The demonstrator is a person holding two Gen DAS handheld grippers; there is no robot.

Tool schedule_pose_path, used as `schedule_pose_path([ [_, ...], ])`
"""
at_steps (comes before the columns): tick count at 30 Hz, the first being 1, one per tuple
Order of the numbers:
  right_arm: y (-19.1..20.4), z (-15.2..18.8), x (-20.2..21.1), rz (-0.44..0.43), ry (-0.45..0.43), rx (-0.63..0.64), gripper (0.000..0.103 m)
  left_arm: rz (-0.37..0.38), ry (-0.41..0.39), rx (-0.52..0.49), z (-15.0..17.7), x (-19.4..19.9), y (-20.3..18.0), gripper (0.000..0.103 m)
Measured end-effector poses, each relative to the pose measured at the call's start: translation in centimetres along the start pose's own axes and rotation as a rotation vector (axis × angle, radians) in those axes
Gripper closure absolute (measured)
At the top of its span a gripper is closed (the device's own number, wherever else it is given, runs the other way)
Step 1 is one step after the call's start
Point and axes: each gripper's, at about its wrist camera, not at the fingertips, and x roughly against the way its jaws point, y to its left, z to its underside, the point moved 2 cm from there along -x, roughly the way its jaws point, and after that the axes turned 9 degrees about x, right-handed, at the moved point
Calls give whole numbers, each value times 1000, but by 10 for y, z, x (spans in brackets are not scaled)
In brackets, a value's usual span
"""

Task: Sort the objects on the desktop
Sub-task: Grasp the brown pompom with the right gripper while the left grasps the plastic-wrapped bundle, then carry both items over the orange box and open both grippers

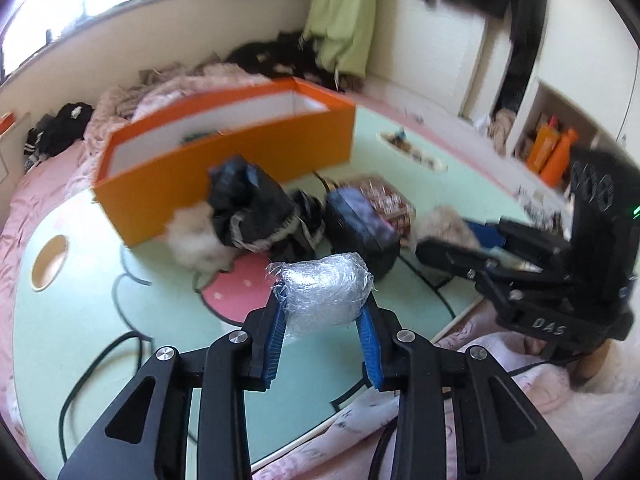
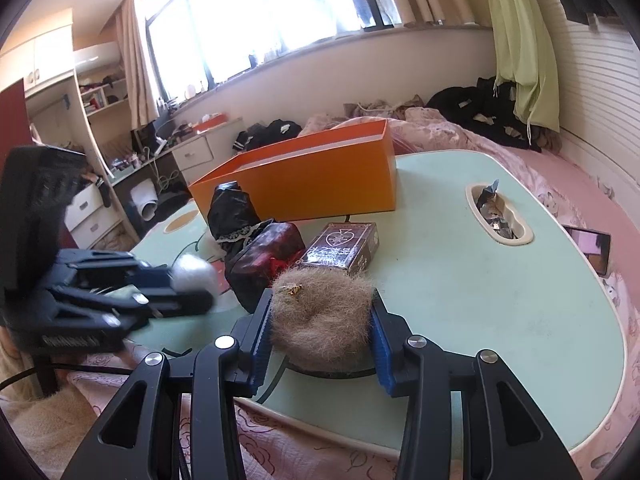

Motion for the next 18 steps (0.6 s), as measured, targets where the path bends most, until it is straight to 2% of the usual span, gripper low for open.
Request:
schedule_pose_path([
  [5, 9, -30, 11, 29, -50, 66, 61, -58, -68, 54, -16, 18, 25, 68],
  [8, 9, -63, 5, -21, -47, 46, 61, -80, -110, 92, -35, 24, 42, 68],
  [11, 7, -98, -7, -57, -80, 48, 61, -100, -131, 126, -57, 24, 57, 68],
  [14, 5, -128, -36, -37, -22, 69, 61, -118, -134, 151, -82, 16, 68, 68],
  [18, 0, -148, -93, -4, 128, 85, 61, -151, -128, 175, -113, -7, 80, 68],
])
